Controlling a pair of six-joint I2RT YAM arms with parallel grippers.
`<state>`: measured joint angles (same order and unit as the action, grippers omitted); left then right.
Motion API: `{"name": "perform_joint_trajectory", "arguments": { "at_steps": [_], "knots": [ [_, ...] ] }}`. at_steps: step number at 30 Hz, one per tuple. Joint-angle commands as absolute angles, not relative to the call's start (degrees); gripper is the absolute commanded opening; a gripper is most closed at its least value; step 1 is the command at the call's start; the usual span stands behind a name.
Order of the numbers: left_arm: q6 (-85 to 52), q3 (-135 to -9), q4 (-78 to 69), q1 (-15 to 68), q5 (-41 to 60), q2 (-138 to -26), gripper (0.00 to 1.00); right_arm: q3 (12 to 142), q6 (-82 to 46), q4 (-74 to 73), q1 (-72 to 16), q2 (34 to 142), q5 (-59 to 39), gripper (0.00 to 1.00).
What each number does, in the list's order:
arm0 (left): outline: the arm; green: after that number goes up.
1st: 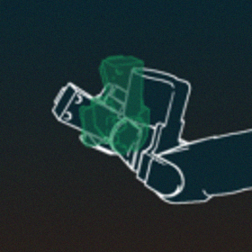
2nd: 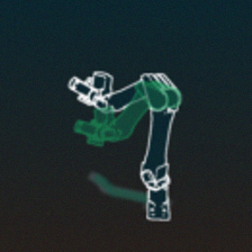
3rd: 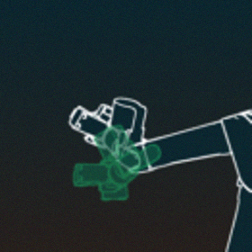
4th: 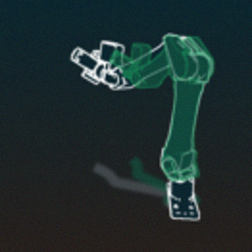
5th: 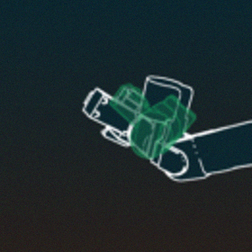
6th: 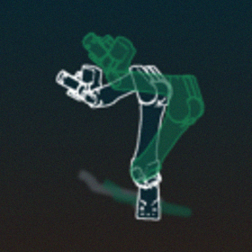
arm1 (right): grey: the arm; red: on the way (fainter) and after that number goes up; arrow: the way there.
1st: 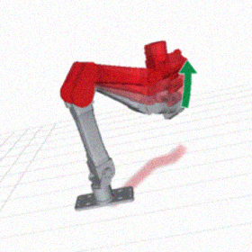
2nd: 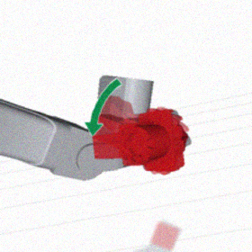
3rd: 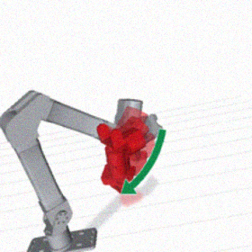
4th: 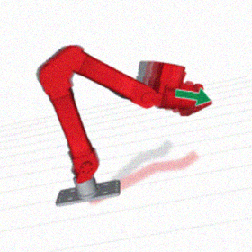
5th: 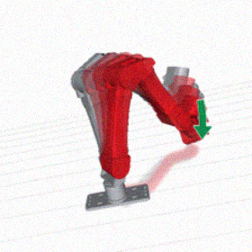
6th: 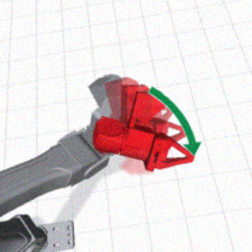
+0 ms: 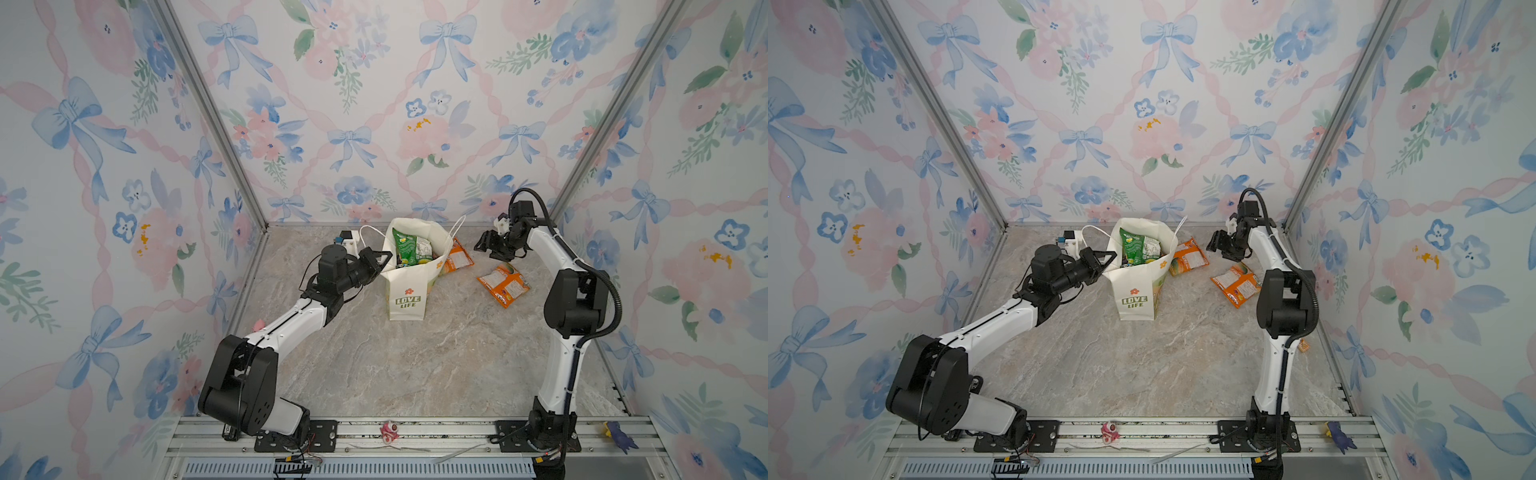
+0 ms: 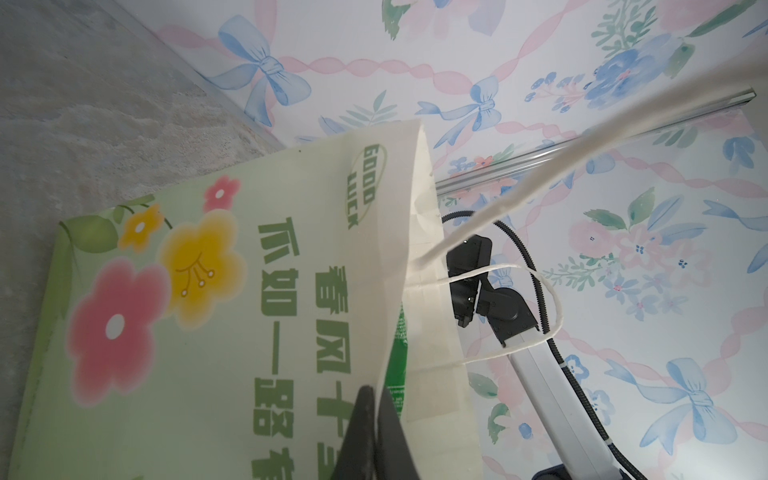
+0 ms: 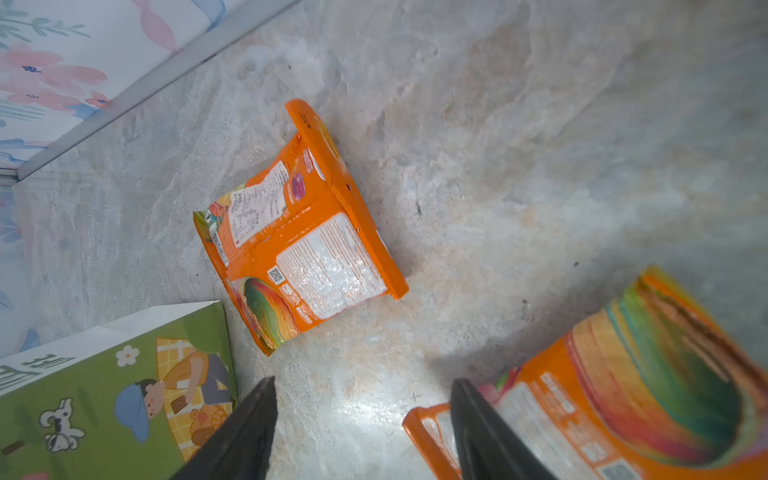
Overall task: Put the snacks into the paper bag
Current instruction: 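Lower the right gripper onto the orange packet nearest the bag and close it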
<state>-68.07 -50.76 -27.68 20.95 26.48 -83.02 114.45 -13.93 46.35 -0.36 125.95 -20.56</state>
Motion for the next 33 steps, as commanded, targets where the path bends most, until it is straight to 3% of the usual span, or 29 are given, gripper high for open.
{"name": "perform_joint_trajectory", "arguments": {
  "at_steps": [1, 4, 17, 33],
  "knots": [
    [-66.81, -51.33, -30.21, 20.83, 28.57, -80.69, 0.08, 122.27, -5.73, 54.72, -0.32, 129.93, -19.96, 0.7],
    [-66.36, -51.42, -29.58, 20.78, 28.39, -80.17, 0.14, 126.62, -3.37, 57.1, -0.17, 133.62, -20.01, 0.71],
    [-66.62, -52.03, -29.47, 21.18, 28.32, -80.15, 0.16, 131.91, -4.41, 55.82, -0.08, 141.78, -23.87, 0.72],
    [-64.88, -56.95, -27.09, 21.48, 27.82, -81.18, 0.22, 132.41, -4.67, 56.06, -0.17, 144.3, -23.36, 0.74]
  ]
}}
